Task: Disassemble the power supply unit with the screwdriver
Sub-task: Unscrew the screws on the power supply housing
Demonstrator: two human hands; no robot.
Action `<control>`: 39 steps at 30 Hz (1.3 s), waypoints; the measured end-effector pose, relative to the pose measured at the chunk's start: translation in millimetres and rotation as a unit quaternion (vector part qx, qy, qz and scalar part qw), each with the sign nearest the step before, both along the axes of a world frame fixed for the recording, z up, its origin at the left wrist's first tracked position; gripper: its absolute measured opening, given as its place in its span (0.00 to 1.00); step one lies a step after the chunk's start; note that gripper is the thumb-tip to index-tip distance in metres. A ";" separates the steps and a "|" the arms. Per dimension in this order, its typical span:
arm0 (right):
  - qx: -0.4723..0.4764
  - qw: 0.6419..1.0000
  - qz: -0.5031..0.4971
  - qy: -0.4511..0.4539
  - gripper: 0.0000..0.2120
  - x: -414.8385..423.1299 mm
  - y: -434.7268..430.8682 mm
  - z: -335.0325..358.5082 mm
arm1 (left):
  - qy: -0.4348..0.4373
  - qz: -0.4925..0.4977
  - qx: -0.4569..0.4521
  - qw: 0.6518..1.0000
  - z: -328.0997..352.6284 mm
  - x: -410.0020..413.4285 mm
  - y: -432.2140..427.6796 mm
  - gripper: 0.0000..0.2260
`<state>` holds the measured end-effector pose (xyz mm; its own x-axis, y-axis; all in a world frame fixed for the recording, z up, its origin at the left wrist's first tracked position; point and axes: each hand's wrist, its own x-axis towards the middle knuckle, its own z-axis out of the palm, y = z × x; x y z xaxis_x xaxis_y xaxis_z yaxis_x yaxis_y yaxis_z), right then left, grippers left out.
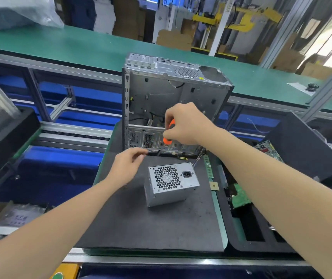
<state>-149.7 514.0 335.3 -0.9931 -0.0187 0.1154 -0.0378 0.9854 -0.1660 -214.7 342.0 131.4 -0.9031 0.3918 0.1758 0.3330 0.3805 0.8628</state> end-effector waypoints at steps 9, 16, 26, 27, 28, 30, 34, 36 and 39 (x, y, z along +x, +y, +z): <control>0.004 0.999 -0.020 -0.034 0.06 28.2 46.4 14.8 | -0.018 -0.198 -0.082 0.977 30.4 22.3 73.7 0.22; -0.036 0.999 -0.001 -0.018 0.05 30.9 57.7 3.5 | 0.005 -0.132 -0.103 0.986 27.0 27.0 77.3 0.22; -0.041 0.999 -0.005 -0.031 0.05 26.0 58.8 -2.4 | 0.005 -0.132 -0.094 0.987 23.9 27.7 76.2 0.24; -0.041 0.999 -0.005 -0.032 0.05 25.7 59.2 -2.1 | 0.003 -0.130 -0.094 0.987 23.4 27.5 76.5 0.24; -0.043 0.998 -0.006 -0.034 0.05 25.5 59.7 -1.6 | 0.002 -0.127 -0.094 0.987 22.9 27.3 77.0 0.23; -0.046 0.998 -0.006 -0.037 0.05 25.4 60.6 -1.1 | 0.004 -0.124 -0.096 0.988 22.2 27.1 77.4 0.23; -0.047 0.998 -0.008 -0.037 0.05 25.5 61.5 -2.5 | 0.009 -0.124 -0.095 0.988 21.5 26.4 77.0 0.22; -0.044 0.998 -0.005 -0.036 0.06 25.6 61.4 -2.4 | 0.005 -0.126 -0.090 0.988 21.3 26.1 76.8 0.23; -0.006 1.000 0.016 -0.026 0.07 24.8 56.1 -6.8 | -0.010 -0.143 -0.056 0.988 20.4 26.5 75.6 0.20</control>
<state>-124.8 570.2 328.5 -0.9968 -0.0485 0.0633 -0.0592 0.9819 -0.1798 -188.2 417.7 151.8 -0.7550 0.6481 0.0998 0.4246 0.3671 0.8276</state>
